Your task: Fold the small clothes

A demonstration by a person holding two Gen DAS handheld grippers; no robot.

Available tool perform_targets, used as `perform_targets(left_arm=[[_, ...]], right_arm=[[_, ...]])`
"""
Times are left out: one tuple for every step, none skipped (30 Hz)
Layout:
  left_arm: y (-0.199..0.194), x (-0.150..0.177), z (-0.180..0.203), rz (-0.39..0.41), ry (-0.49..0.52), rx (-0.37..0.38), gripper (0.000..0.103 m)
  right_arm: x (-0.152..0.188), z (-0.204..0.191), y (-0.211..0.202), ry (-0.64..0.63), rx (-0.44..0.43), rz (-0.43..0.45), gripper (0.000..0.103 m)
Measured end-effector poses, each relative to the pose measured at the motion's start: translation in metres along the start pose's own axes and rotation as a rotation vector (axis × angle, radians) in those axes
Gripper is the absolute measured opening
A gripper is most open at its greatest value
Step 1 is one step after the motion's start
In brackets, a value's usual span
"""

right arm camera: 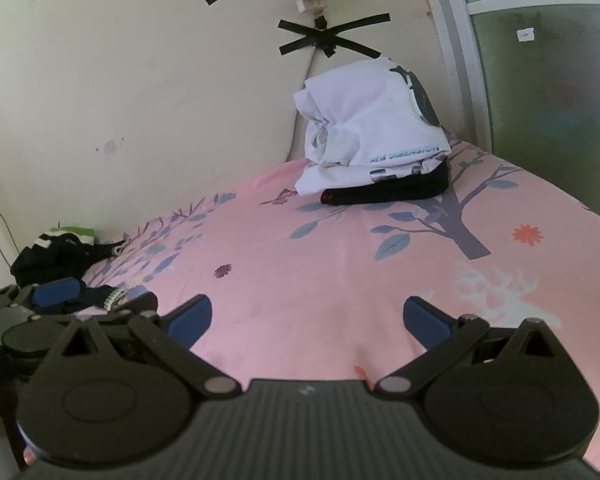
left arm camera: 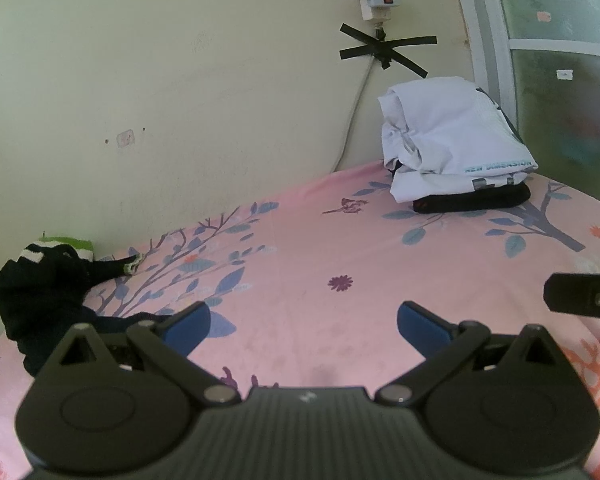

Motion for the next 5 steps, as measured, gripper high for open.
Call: perform_targets(left_arm=[[0.0009, 0.0002, -0.0006, 0.000, 0.000, 0.007, 0.103], [0.0023, 0.0005, -0.0011, -0.003, -0.001, 0.017, 0.103], [0.0041, 0.0003, -0.0017, -0.008, -0.004, 0.026, 0.103], [0.0064, 0.0001, -0.0020, -0.014, -0.005, 0.038, 0.103], [0.0094, 0.0002, -0.0023, -0.021, -0.004, 0.051, 0.103]], right_arm=[[-0.0008, 0.0005, 0.0018, -0.004, -0.001, -0.002, 0.097], [-0.0009, -0.0002, 0.0027, -0.008, 0.001, -0.003, 0.097], [-0.0012, -0.0008, 0.0038, -0.011, 0.004, -0.003, 0.097], [-0.0018, -0.0011, 0.0053, -0.015, 0.006, -0.004, 0.097], [-0.0022, -0.0016, 0.0073, -0.017, 0.008, -0.007, 0.097]])
Point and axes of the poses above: each gripper's, at about its wrist camera, not at the fingertips, and y roughly the way its jaws point, z to its right, x to its underside, the point moved 9 cm from there along y, roughly the way its jaws point, and after that the axes turned 11 degrees about -z, right-handed, at the moved point
